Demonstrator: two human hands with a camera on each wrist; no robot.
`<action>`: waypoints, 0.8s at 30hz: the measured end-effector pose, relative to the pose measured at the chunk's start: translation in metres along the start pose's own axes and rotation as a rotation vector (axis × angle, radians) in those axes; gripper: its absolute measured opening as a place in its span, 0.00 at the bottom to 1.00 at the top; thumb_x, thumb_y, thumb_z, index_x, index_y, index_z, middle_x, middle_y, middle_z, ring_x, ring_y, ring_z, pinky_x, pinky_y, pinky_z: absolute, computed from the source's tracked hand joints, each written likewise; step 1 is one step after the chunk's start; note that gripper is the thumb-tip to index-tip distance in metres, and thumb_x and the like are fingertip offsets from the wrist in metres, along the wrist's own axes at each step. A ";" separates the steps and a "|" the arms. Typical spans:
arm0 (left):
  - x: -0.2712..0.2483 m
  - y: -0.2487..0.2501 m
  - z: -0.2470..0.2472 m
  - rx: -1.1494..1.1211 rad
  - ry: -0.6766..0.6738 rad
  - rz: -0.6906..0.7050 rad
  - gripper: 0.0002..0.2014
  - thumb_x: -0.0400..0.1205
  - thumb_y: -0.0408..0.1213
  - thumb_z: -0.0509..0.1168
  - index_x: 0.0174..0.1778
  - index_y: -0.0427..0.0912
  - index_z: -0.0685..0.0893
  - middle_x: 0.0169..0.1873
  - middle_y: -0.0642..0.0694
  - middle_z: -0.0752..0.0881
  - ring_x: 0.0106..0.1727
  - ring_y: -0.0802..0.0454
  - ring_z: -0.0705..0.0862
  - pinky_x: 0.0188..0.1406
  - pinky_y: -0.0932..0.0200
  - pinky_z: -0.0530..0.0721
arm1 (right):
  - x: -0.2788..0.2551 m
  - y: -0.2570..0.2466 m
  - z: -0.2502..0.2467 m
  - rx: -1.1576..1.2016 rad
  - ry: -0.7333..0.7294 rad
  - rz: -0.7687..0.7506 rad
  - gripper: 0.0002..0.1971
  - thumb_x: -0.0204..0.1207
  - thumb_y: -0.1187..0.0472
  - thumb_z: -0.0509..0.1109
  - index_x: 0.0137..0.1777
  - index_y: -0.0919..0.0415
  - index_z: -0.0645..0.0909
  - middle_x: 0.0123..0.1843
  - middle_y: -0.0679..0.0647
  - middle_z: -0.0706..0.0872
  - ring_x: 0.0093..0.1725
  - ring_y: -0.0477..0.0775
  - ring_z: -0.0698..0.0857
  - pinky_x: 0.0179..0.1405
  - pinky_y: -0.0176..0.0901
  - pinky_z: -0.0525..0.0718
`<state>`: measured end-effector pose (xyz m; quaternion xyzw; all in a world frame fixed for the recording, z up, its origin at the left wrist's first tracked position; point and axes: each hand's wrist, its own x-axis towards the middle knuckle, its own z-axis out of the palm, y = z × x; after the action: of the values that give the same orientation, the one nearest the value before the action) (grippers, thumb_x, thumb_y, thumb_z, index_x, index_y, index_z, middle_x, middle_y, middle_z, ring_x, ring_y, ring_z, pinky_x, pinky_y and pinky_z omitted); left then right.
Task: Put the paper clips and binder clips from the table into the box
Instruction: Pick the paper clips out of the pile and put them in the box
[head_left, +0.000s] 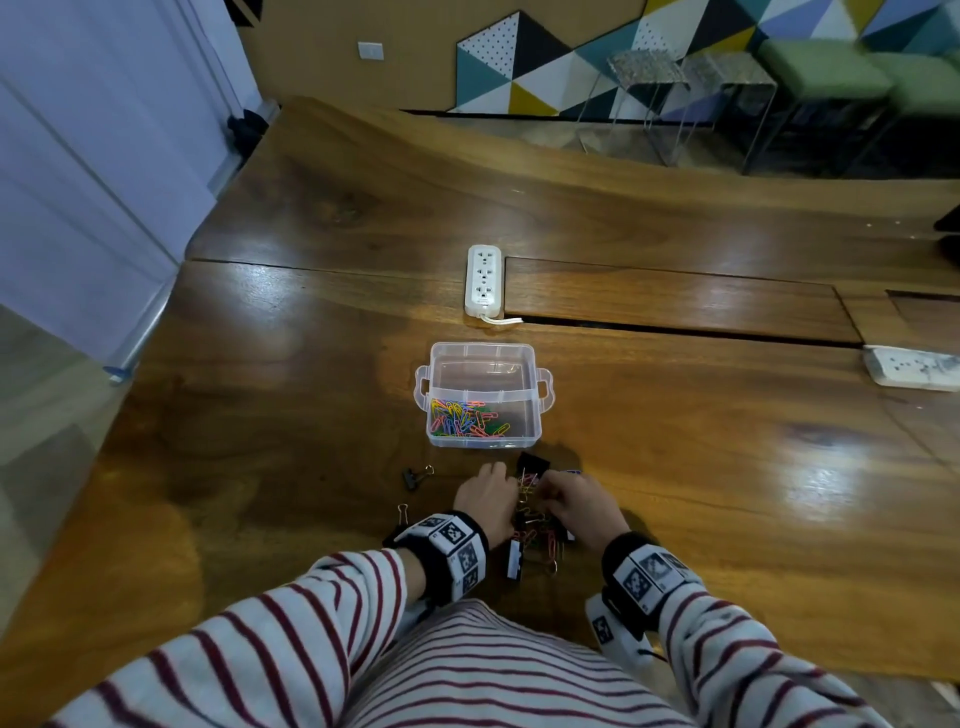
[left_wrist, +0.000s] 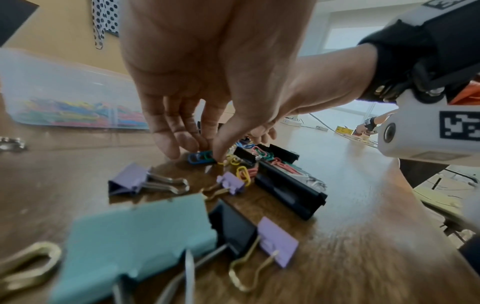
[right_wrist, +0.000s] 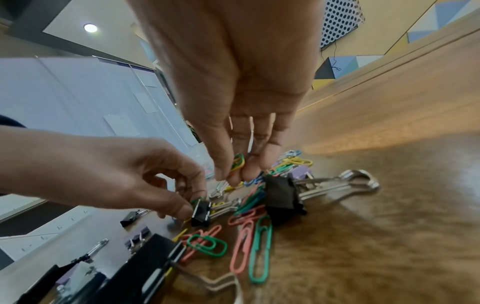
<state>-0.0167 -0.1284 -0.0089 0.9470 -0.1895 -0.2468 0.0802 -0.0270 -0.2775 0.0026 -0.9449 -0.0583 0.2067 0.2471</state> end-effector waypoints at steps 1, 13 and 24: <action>0.000 0.000 -0.001 0.012 0.002 0.007 0.20 0.76 0.36 0.69 0.61 0.35 0.76 0.61 0.39 0.73 0.66 0.40 0.71 0.57 0.47 0.80 | 0.002 -0.001 0.000 -0.003 0.005 0.002 0.06 0.75 0.63 0.66 0.51 0.56 0.80 0.53 0.53 0.87 0.52 0.53 0.83 0.50 0.47 0.83; -0.007 -0.060 -0.056 -0.498 0.108 -0.017 0.06 0.79 0.31 0.65 0.50 0.34 0.82 0.50 0.38 0.87 0.51 0.46 0.84 0.56 0.55 0.81 | 0.010 -0.023 0.006 0.014 -0.056 -0.131 0.06 0.74 0.65 0.67 0.51 0.61 0.79 0.55 0.57 0.85 0.56 0.56 0.82 0.54 0.46 0.79; 0.034 -0.087 -0.099 -0.498 0.140 -0.109 0.09 0.80 0.26 0.62 0.53 0.36 0.85 0.55 0.39 0.87 0.56 0.51 0.85 0.66 0.51 0.81 | 0.029 -0.027 -0.014 0.371 -0.021 0.007 0.05 0.75 0.68 0.68 0.49 0.64 0.83 0.46 0.57 0.86 0.38 0.46 0.85 0.35 0.30 0.85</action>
<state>0.0876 -0.0565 0.0406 0.9216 -0.0654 -0.2236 0.3104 0.0051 -0.2542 0.0164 -0.8810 -0.0187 0.2248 0.4158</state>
